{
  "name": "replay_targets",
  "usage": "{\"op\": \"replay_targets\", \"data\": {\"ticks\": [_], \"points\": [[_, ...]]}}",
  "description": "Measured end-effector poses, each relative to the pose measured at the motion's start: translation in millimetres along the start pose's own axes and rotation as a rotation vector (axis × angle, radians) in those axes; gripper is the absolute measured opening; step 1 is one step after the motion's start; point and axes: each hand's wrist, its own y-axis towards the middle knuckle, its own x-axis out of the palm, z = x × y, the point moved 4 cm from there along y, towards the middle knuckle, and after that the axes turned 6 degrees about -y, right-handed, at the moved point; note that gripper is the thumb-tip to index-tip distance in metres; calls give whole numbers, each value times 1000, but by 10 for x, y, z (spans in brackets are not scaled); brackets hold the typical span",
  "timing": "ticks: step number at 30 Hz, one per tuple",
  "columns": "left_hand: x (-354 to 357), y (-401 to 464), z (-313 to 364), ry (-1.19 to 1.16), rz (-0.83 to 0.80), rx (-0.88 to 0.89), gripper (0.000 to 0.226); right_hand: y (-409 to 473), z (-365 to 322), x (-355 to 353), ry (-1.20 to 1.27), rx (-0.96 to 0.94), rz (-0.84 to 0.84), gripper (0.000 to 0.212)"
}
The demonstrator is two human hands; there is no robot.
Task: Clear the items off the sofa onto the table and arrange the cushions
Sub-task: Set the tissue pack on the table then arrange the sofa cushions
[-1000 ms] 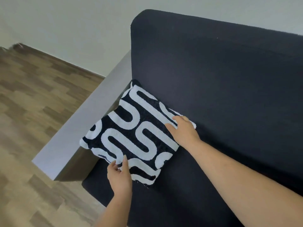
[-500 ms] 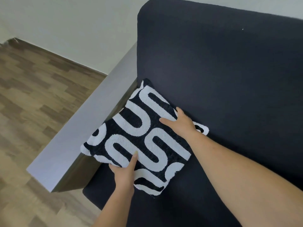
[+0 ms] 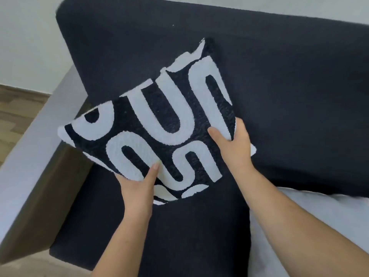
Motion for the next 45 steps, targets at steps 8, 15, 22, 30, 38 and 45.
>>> {"op": "replay_targets", "data": {"ticks": [8,15,22,30,38,45], "points": [[2018,-871,94,181,-437,150,96,15,389,-2574,-66,24,297,25],[3175,-1766,-551,305,-690,156,87,-258,1114,-4069,-87,83,474,26],[3485,-1685,-1172,473,-592,128,64,-104,1781,-4435,-131,184,302,30],[3296,-1701,-1544,741,-664,31,48,-393,2487,-4303,-199,416,110,21],[3129,-1992,-1582,724,-549,-83,51,-446,2284,-4409,-398,583,-257,44],[3253,-1940,-1759,684,-571,-183,59,-267,2519,-4331,-486,620,-309,54]]}}
